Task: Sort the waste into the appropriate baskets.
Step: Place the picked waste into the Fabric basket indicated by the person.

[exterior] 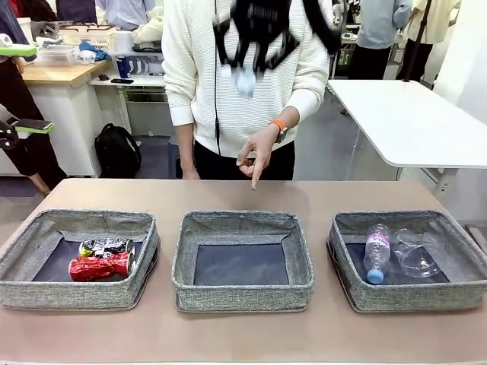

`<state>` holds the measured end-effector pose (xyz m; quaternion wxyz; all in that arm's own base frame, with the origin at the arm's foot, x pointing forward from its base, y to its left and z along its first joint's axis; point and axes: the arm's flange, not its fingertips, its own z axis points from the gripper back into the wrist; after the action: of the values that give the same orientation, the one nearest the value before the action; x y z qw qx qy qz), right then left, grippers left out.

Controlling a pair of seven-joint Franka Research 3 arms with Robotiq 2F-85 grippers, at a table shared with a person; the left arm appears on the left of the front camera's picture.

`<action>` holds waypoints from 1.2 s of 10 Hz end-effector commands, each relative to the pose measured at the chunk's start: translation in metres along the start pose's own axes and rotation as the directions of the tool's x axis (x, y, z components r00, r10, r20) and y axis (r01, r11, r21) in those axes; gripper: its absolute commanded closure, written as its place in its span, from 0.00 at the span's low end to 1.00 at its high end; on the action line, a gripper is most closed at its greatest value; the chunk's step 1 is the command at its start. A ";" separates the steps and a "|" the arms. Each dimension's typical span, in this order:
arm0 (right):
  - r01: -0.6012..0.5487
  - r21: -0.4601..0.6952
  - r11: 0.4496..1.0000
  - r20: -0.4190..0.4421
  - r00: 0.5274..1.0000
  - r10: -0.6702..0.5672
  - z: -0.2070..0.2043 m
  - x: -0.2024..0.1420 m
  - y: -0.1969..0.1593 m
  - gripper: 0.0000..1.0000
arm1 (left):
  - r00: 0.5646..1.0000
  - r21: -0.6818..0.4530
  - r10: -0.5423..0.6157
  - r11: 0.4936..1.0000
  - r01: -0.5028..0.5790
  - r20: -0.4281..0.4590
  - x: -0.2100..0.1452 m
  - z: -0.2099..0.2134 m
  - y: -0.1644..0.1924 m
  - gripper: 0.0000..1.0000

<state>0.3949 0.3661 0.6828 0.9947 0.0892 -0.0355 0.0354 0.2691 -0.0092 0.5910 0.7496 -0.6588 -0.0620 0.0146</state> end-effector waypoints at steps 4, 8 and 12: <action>-0.143 0.069 0.987 -0.073 0.986 0.148 -0.183 -0.043 -0.030 0.92 | 1.000 0.002 -0.019 1.000 0.019 -0.013 -0.001 0.003 0.001 0.00; -0.205 0.072 0.976 -0.070 0.975 0.210 -0.214 -0.051 -0.031 0.92 | 1.000 0.002 -0.019 1.000 0.019 -0.013 -0.001 0.003 0.001 0.00; -0.181 0.064 0.981 -0.074 0.980 0.186 -0.214 -0.050 -0.030 0.92 | 1.000 0.002 -0.019 1.000 0.019 -0.013 -0.001 0.003 0.001 0.00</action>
<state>0.3641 0.3772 0.4633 0.9845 0.1124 -0.0013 0.1344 0.2691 -0.0092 0.5911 0.7496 -0.6588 -0.0621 0.0146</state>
